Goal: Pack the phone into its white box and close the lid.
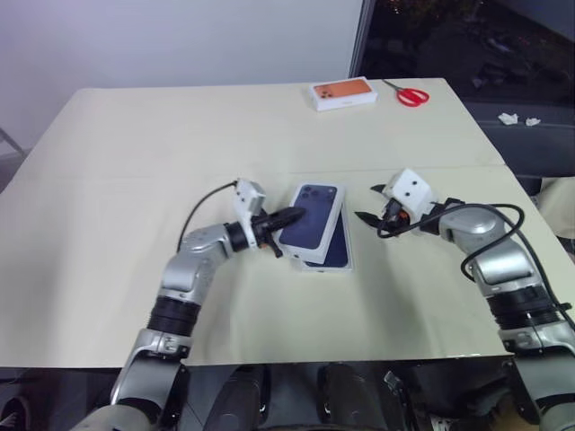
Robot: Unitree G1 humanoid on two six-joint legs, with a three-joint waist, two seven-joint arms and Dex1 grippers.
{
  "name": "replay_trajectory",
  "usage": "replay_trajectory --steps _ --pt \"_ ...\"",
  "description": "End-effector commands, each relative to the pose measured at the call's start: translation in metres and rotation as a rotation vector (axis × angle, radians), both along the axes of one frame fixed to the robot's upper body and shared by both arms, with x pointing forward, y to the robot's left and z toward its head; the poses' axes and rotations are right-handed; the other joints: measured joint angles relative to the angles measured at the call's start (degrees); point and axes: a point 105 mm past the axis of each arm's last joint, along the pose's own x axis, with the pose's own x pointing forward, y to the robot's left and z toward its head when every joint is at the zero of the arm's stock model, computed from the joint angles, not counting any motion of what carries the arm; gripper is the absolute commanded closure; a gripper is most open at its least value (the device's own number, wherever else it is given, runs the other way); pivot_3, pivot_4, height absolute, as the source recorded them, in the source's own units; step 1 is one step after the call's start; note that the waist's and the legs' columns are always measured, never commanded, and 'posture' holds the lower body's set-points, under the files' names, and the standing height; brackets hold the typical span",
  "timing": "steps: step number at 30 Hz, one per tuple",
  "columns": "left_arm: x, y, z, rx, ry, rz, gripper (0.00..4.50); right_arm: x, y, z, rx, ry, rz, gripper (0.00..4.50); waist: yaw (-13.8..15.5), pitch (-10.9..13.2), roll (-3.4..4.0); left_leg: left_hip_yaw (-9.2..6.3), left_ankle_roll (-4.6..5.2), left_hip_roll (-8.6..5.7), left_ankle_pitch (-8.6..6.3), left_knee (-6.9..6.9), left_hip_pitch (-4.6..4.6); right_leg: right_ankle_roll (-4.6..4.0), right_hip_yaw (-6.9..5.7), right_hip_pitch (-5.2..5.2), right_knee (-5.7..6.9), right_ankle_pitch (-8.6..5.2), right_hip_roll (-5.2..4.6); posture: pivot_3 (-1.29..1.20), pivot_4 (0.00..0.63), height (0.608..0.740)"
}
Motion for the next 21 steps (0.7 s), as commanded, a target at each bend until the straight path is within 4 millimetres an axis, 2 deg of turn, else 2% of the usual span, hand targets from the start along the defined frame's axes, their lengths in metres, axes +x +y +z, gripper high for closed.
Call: replay_trajectory --steps 1,3,5,7,9,12,16,21 --pt "0.009 0.019 0.019 0.02 -0.08 0.075 4.5 0.001 0.011 0.02 0.016 -0.08 0.008 3.51 0.0 0.0 0.0 0.0 0.0 0.0 0.0 0.01 0.0 0.0 0.0 0.0 0.0 0.0 0.0 0.0 0.15 0.74" --pt "0.014 0.028 0.018 0.036 -0.072 0.113 4.5 0.002 0.014 0.019 -0.008 -0.093 0.009 4.47 0.1 0.0 0.0 0.0 -0.02 -0.01 0.01 0.01 0.0 0.0 0.0 0.01 0.0 0.0 -0.01 0.0 0.15 0.74" --pt "0.019 0.032 0.009 0.082 -0.034 0.139 4.5 0.001 0.019 0.016 -0.025 -0.09 0.016 4.47 0.2 0.0 0.0 0.0 -0.03 -0.02 0.01 0.02 0.0 0.0 -0.02 0.01 0.0 0.0 -0.02 0.0 0.15 0.74" --pt "0.024 0.034 -0.015 0.177 0.06 0.154 4.5 -0.002 0.026 0.013 -0.062 -0.105 0.036 4.47 0.2 0.0 0.0 -0.01 -0.03 -0.05 0.01 0.02 0.0 0.0 -0.04 0.03 0.0 0.0 -0.02 0.0 0.15 0.74" --pt "0.027 0.035 -0.027 0.234 0.079 0.168 4.5 -0.002 0.028 0.011 -0.08 -0.109 0.044 4.47 0.1 0.0 0.0 0.0 -0.03 -0.06 0.01 0.02 0.0 0.0 -0.02 0.03 0.0 0.0 0.06 0.0 0.15 0.74" --pt "0.027 0.022 -0.032 0.226 0.099 0.135 4.5 -0.001 0.029 0.009 -0.072 -0.1 0.032 4.47 0.1 0.0 -0.01 -0.01 -0.03 -0.05 0.02 0.02 0.0 0.0 -0.02 0.01 0.01 0.0 0.08 0.0 0.15 0.74" --pt "0.026 0.005 -0.049 0.267 0.163 0.083 4.5 0.0 0.033 0.009 -0.068 -0.102 0.034 4.47 0.2 0.0 -0.02 -0.01 -0.03 -0.05 0.02 0.05 0.0 0.0 -0.03 0.02 0.03 0.0 0.07 0.0 0.15 0.74" --pt "0.019 -0.014 -0.052 0.26 0.183 0.002 4.5 -0.001 0.033 0.009 -0.098 -0.113 0.039 4.47 0.1 0.0 -0.02 -0.01 -0.04 -0.05 0.02 0.04 0.0 0.0 -0.02 0.02 0.04 0.0 0.07 0.0 0.15 0.74"
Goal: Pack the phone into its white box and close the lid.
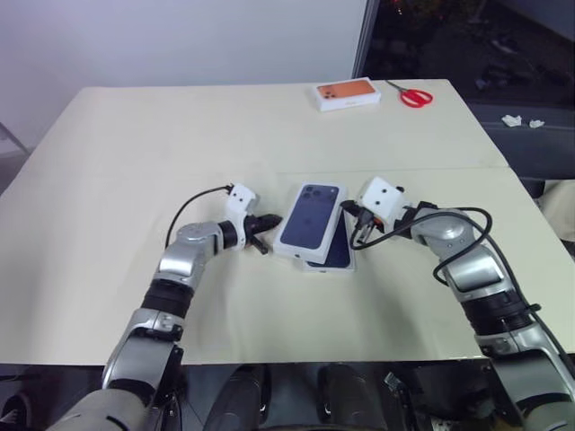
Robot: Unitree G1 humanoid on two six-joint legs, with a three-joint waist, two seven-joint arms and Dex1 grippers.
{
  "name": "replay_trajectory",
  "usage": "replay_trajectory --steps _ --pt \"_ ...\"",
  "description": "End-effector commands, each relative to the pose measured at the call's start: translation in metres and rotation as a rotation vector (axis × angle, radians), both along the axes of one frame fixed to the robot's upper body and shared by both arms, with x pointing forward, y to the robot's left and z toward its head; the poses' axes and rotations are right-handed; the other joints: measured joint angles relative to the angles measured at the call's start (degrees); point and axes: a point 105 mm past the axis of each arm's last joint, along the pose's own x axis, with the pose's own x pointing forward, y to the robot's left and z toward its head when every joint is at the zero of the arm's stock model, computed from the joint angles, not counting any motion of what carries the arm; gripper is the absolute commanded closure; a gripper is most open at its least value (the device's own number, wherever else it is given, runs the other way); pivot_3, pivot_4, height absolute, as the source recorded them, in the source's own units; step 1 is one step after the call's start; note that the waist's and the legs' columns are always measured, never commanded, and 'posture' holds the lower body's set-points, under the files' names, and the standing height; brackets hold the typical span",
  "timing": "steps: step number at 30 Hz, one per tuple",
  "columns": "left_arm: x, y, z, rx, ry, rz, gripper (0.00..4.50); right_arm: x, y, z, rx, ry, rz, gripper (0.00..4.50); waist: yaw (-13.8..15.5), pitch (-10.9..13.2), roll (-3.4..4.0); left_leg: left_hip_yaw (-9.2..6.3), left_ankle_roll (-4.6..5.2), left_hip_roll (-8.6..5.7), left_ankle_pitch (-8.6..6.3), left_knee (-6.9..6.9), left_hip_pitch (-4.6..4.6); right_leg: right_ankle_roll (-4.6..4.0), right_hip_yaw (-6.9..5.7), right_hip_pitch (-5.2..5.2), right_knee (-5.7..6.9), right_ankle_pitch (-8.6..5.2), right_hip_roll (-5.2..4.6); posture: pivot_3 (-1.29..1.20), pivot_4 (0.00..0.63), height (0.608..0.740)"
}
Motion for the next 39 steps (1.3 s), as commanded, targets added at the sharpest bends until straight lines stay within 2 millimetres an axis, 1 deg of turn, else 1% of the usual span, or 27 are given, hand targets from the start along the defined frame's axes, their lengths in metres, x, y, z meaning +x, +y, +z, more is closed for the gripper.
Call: replay_trajectory --steps 1,3,6,9,14,17,21,25,31,36,39 --pt "-0.005 -0.015 -0.001 -0.007 0.027 -0.06 4.5 -0.001 0.004 0.014 -0.018 -0.059 0.021 4.47 0.0 0.0 0.0 0.0 0.0 0.0 0.0 0.0 0.0 0.0 0.0 0.0 0.0 0.0 0.0 0.0 0.15 0.74" --pt "-0.009 -0.023 0.0 -0.02 0.033 -0.088 4.5 -0.002 0.001 0.013 -0.04 -0.062 0.023 4.47 0.0 0.0 0.0 0.0 -0.01 0.0 0.0 0.01 0.0 0.0 0.0 0.0 0.01 0.0 0.0 0.0 0.15 0.74" --pt "-0.014 -0.033 0.006 -0.045 0.027 -0.12 4.5 -0.005 -0.004 0.013 -0.054 -0.057 0.022 4.47 0.2 0.0 0.0 0.0 0.0 0.0 0.0 0.03 0.0 0.0 -0.01 0.03 0.01 0.0 0.0 0.0 0.15 0.74" --pt "-0.016 -0.036 0.011 -0.049 0.014 -0.132 4.5 -0.009 -0.007 0.012 -0.063 -0.047 0.026 4.47 0.1 0.0 -0.01 0.0 0.0 -0.01 0.0 0.05 0.0 0.0 -0.01 0.05 0.0 0.0 0.0 0.0 0.15 0.74" --pt "-0.023 -0.039 0.018 -0.054 0.005 -0.155 4.5 -0.016 -0.009 0.004 -0.083 -0.026 0.03 4.47 0.0 0.0 -0.01 -0.01 -0.01 0.02 0.0 0.03 0.0 0.0 0.01 0.01 0.01 0.0 0.02 0.0 0.15 0.74" --pt "-0.028 -0.04 0.019 -0.045 0.002 -0.167 4.5 -0.019 -0.012 0.001 -0.094 -0.018 0.028 4.47 0.0 0.0 -0.01 -0.01 -0.01 0.01 0.01 0.04 0.0 0.0 0.01 0.02 0.02 0.0 0.02 0.0 0.15 0.74" --pt "-0.03 -0.038 0.016 -0.037 0.013 -0.163 4.5 -0.019 -0.014 0.002 -0.107 -0.023 0.024 4.47 0.0 0.0 -0.01 -0.01 -0.01 0.01 0.01 0.05 0.0 0.0 0.01 0.02 0.01 0.0 0.01 0.0 0.15 0.74" --pt "-0.027 -0.031 0.01 -0.023 0.026 -0.136 4.5 -0.018 -0.015 0.003 -0.109 -0.026 0.015 4.47 0.0 0.0 -0.01 -0.01 -0.01 0.01 0.01 0.05 0.0 0.0 0.01 0.02 0.01 0.0 0.02 0.0 0.15 0.74" --pt "-0.02 -0.022 0.012 -0.016 0.023 -0.102 4.5 -0.019 -0.024 0.002 -0.135 -0.025 -0.007 4.47 0.0 0.0 -0.01 -0.01 -0.02 0.02 0.01 0.05 0.0 0.0 0.01 0.02 0.01 0.0 0.02 0.0 0.15 0.74" --pt "-0.022 -0.03 0.013 -0.012 0.021 -0.13 4.5 -0.019 -0.033 0.004 -0.147 -0.019 -0.028 4.47 0.1 0.0 -0.01 -0.01 -0.02 0.01 0.01 0.06 0.0 0.0 0.01 0.03 0.01 0.0 0.01 0.0 0.15 0.74" --pt "-0.021 -0.035 0.014 -0.016 0.022 -0.134 4.5 -0.022 -0.034 0.004 -0.149 -0.003 -0.018 4.47 0.1 0.0 -0.01 -0.01 -0.02 0.01 0.01 0.06 0.0 0.0 0.01 0.03 0.01 0.0 0.02 0.0 0.15 0.74"
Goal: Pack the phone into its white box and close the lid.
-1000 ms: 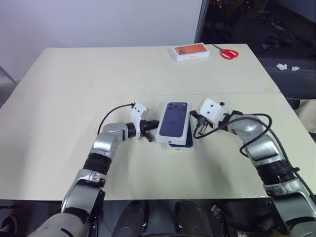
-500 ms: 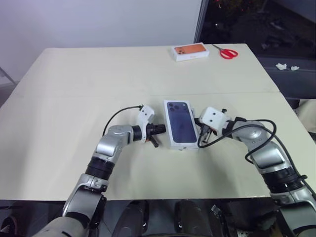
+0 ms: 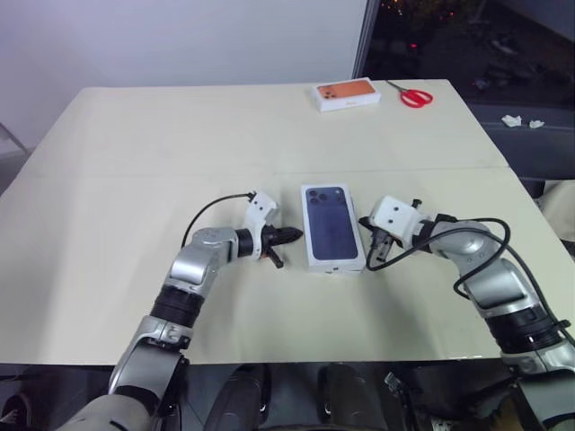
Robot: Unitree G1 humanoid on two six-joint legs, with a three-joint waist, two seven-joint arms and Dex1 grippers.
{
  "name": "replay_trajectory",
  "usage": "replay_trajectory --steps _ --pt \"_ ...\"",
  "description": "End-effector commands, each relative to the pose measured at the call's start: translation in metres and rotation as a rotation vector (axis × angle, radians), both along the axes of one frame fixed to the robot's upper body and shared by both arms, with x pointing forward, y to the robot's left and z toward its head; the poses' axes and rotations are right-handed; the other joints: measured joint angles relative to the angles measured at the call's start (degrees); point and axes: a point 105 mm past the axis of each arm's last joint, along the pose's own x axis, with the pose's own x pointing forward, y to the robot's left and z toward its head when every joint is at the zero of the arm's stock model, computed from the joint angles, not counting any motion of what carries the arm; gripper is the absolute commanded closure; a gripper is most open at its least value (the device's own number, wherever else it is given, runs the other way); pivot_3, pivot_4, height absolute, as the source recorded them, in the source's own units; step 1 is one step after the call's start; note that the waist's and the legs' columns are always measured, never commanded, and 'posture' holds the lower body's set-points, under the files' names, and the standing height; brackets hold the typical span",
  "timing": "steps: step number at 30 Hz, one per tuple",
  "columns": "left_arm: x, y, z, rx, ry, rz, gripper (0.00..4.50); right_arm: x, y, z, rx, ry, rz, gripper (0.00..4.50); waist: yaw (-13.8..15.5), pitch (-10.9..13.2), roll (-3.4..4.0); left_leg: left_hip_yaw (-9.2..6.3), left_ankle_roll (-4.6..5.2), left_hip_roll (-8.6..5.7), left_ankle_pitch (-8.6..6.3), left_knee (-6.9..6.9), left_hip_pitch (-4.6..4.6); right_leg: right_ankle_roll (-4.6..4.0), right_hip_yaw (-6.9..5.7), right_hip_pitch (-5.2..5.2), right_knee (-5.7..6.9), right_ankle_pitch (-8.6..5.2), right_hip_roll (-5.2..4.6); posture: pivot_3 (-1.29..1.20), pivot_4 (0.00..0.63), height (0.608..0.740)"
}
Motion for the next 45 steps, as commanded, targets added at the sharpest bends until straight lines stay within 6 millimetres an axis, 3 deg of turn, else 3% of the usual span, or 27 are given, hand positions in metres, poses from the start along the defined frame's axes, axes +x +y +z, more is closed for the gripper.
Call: replay_trajectory --steps 1,9,17,24,33,45 --pt "0.003 -0.006 0.012 -0.017 -0.041 -0.015 4.5 -0.003 -0.001 0.018 -0.005 -0.051 0.017 4.47 0.0 0.0 0.0 0.0 0.0 0.0 0.0 0.0 0.0 0.0 0.0 0.0 0.0 0.0 0.0 0.0 0.15 0.74" --pt "0.006 -0.008 0.014 -0.003 -0.052 -0.021 4.5 -0.009 -0.001 0.022 -0.033 -0.047 0.034 4.47 0.0 0.0 0.0 0.0 0.0 0.0 0.0 0.0 0.0 0.0 0.0 0.0 0.01 0.0 0.0 0.0 0.15 0.74" --pt "0.004 -0.018 0.015 -0.004 -0.051 -0.052 4.5 -0.031 0.008 0.014 -0.064 0.036 0.107 4.47 0.1 0.0 0.0 0.0 0.01 0.0 0.0 0.03 0.0 0.0 0.0 0.02 0.01 0.0 0.0 0.0 0.15 0.74" --pt "0.004 -0.011 0.013 0.007 -0.045 -0.04 4.5 -0.04 0.017 0.015 -0.049 0.07 0.146 4.47 0.0 0.0 -0.01 -0.01 0.01 0.0 -0.01 0.05 0.0 0.0 -0.02 0.04 0.01 0.0 0.0 0.0 0.15 0.74" --pt "0.002 -0.015 0.012 0.004 -0.04 -0.05 4.5 -0.028 0.0 0.011 -0.113 0.038 0.09 4.47 0.1 0.0 -0.01 -0.01 0.0 0.0 0.0 0.06 0.0 0.0 -0.01 0.04 0.01 0.0 0.0 0.0 0.15 0.74" --pt "0.005 -0.016 0.018 0.001 -0.054 -0.04 4.5 -0.013 -0.001 0.018 -0.104 -0.01 0.048 4.47 0.2 0.0 -0.01 -0.01 0.0 -0.01 0.0 0.08 0.0 0.0 -0.01 0.05 0.01 0.0 -0.01 0.0 0.15 0.74"
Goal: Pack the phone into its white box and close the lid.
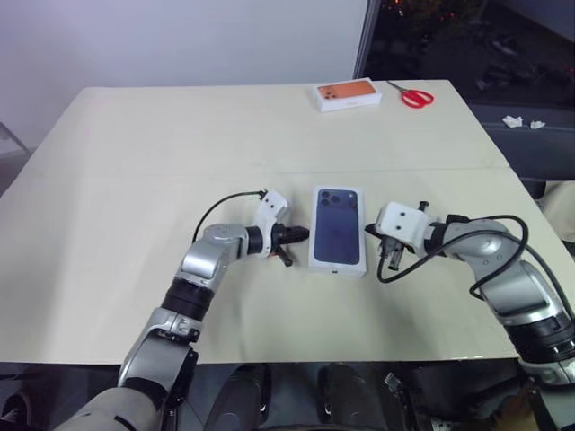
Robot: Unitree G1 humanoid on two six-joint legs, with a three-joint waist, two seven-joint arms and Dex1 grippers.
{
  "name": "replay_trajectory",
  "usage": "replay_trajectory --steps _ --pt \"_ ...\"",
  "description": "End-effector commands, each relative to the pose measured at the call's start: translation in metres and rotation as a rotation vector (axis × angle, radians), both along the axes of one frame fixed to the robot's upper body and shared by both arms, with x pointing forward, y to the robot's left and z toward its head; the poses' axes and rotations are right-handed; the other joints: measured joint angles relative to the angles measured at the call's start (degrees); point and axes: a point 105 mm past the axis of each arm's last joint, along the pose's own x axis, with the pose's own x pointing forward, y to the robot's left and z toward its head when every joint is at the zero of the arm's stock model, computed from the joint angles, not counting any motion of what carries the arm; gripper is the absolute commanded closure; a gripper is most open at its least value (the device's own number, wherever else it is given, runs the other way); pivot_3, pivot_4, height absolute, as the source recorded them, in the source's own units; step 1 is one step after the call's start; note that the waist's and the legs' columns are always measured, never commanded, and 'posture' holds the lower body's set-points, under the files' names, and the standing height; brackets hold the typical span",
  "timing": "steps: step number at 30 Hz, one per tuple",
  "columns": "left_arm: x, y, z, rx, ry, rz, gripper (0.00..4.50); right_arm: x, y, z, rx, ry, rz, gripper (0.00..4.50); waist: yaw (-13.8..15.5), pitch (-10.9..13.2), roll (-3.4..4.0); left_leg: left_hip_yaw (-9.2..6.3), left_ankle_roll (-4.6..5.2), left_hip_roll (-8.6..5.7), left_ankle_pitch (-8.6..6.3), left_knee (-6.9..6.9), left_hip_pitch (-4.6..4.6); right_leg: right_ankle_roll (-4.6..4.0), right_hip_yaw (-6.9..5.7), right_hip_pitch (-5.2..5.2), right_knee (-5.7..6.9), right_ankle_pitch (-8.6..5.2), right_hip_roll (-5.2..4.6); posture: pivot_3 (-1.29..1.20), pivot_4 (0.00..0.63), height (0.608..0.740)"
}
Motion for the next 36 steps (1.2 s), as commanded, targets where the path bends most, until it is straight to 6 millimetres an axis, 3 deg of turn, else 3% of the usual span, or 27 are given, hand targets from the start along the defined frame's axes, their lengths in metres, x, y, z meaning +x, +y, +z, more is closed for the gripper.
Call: replay_trajectory --steps 1,15,36 --pt "0.004 -0.003 0.018 -0.016 -0.062 -0.009 4.5 0.003 0.001 0.009 -0.011 -0.045 0.008 4.47 0.0 0.0 0.0 0.0 0.0 0.0 0.0 0.0 0.0 0.0 0.0 0.0 0.0 0.0 0.0 0.0 0.15 0.74" --pt "0.003 0.002 0.032 -0.043 -0.093 0.016 4.5 0.016 0.0 0.013 -0.012 -0.096 -0.026 4.47 -0.2 0.0 0.0 0.0 -0.01 0.01 0.01 0.0 0.0 0.0 0.01 -0.01 0.02 0.0 0.02 0.0 0.15 0.74" --pt "-0.002 0.005 0.03 -0.04 -0.089 0.029 4.5 0.024 0.015 0.012 0.041 -0.096 -0.024 4.47 -0.3 0.0 0.01 0.0 -0.04 0.01 0.03 0.0 0.0 0.0 0.01 -0.03 0.04 0.0 0.03 0.0 0.15 0.74"
